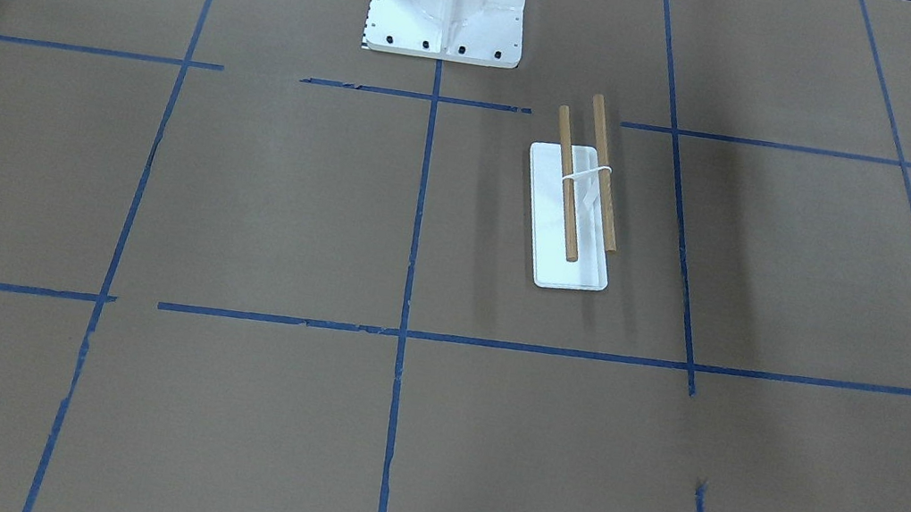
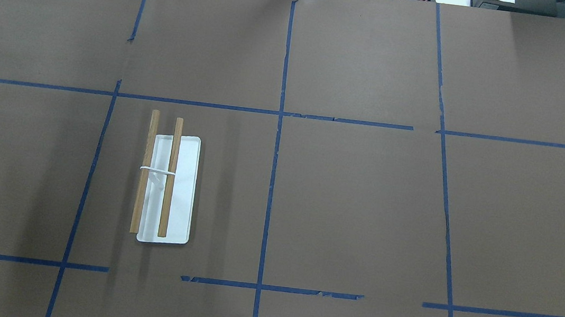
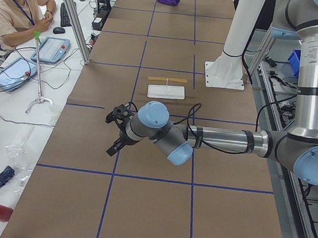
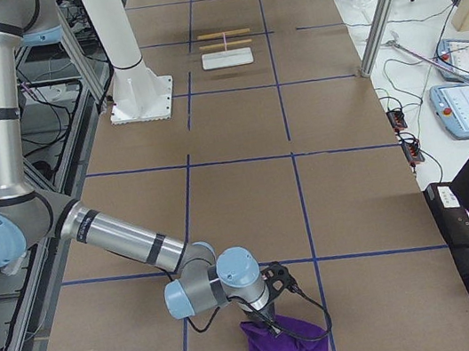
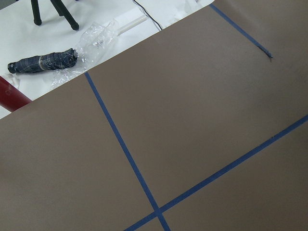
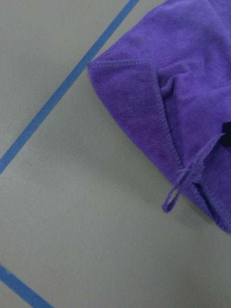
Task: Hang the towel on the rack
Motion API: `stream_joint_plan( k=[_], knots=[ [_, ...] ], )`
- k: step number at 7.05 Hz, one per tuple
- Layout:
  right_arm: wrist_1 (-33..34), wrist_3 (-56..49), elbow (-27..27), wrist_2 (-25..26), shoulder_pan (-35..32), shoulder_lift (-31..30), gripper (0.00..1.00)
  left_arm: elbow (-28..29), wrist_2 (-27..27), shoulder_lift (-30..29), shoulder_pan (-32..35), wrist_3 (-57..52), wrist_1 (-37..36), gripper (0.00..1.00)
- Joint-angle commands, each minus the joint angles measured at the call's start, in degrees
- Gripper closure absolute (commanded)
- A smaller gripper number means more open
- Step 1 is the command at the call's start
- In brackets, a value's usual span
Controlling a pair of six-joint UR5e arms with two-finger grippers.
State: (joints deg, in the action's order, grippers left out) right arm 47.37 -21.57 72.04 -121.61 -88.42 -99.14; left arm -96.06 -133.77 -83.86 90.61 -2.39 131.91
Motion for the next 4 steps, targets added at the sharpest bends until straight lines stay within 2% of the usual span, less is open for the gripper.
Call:
stream_joint_plan(
  k=[1,2,3,4],
  knots=[
    [4.4,0.1,7.8,-4.5,-4.0,-0.3,1.00,0.3,0.0,-0.8,-0.1,-0.1,3.1,0.00],
    [13.1,0.8,16.1,-5.6,-4.3,0.0,1.00,1.4,-0.3,-2.8,-0.2,1.5,5.5,0.00],
    [25.4,1.6,27.0,-5.6,-4.3,0.6,1.00,1.1,-0.5,-3.7,-0.2,6.9,6.3,0.00],
    [37.5,7.0,38.1,-5.8,-4.0,2.3,1.00,0.8,-0.7,-4.0,-0.3,9.2,6.3,0.00]
  ],
)
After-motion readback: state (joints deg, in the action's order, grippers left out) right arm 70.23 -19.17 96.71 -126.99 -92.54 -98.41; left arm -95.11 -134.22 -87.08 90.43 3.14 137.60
